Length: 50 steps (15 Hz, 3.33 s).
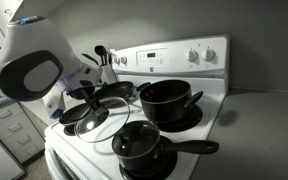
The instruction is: Remove the lid from the big pot and put it on the stove
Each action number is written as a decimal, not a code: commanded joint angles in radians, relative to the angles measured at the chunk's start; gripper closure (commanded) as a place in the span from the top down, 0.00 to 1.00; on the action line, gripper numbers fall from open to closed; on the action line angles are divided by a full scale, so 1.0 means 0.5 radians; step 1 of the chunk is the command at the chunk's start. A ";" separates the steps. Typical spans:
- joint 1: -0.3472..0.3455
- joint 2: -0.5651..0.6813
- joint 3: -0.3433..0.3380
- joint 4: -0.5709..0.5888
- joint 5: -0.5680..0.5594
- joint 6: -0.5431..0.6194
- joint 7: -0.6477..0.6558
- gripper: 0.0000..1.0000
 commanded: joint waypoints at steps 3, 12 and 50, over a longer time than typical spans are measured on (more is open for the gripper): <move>0.138 0.105 -0.114 0.064 0.412 -0.018 -0.341 0.15; 0.041 0.230 -0.063 0.110 0.377 -0.296 -0.386 0.15; -0.128 0.219 0.097 0.748 -0.521 -1.045 0.222 1.00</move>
